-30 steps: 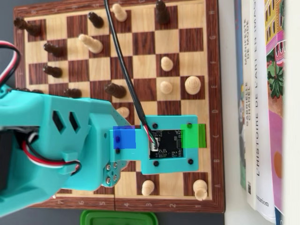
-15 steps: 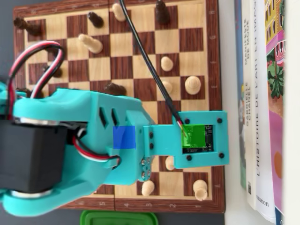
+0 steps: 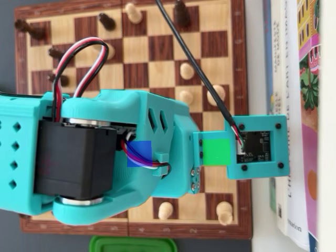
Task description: Play chess
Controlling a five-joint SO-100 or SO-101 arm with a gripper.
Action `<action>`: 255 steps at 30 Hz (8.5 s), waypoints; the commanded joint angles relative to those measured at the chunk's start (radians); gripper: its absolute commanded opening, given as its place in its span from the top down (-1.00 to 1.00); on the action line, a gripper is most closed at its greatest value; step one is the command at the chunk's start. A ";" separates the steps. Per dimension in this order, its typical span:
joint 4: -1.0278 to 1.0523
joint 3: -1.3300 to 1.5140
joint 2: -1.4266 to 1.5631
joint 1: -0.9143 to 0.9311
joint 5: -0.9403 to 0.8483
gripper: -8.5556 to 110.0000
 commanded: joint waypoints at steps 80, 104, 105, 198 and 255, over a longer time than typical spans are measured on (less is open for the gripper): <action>-0.009 -0.190 -0.137 0.005 0.008 0.55; -0.012 0.133 0.304 0.012 0.008 0.55; -0.012 0.161 0.331 0.012 0.008 0.55; -1.985 2.295 2.330 -0.155 0.006 0.55; -3.178 2.295 2.330 -0.146 0.005 0.55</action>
